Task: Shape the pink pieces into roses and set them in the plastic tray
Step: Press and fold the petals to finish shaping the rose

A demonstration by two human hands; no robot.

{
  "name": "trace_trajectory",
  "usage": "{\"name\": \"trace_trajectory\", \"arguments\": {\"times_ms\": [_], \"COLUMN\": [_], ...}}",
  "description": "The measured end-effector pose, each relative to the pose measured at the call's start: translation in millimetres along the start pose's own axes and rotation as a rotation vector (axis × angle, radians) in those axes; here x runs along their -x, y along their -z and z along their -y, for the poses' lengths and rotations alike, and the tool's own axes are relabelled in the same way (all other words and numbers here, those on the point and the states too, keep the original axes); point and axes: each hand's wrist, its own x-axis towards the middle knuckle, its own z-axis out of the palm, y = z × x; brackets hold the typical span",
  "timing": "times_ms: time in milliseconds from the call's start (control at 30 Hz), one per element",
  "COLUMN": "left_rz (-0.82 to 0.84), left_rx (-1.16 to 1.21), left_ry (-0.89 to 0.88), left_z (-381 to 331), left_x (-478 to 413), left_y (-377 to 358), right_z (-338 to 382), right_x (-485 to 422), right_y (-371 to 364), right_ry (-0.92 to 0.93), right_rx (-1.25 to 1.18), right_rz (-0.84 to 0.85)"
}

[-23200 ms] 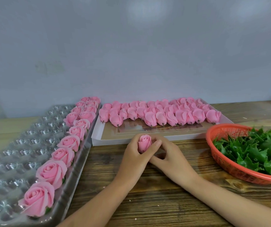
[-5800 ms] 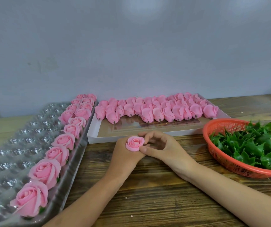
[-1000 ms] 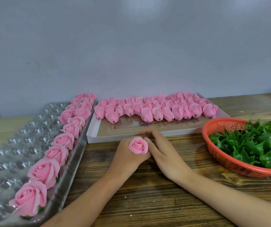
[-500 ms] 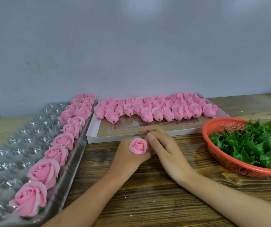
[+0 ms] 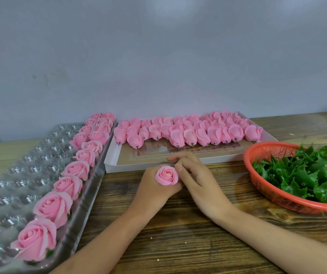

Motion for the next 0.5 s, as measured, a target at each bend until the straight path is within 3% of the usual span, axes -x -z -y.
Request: {"name": "trace_trajectory", "arguments": {"times_ms": [500], "left_rz": [0.039], "left_rx": [-0.06], "left_ry": [-0.031], "left_z": [1.6], "left_x": [-0.4], "left_y": [-0.2], "right_z": [-5.1], "right_x": [2.8], "right_y": [-0.4], "right_ry": [0.061], "right_rx": [0.263], "right_rz": [-0.044]}}
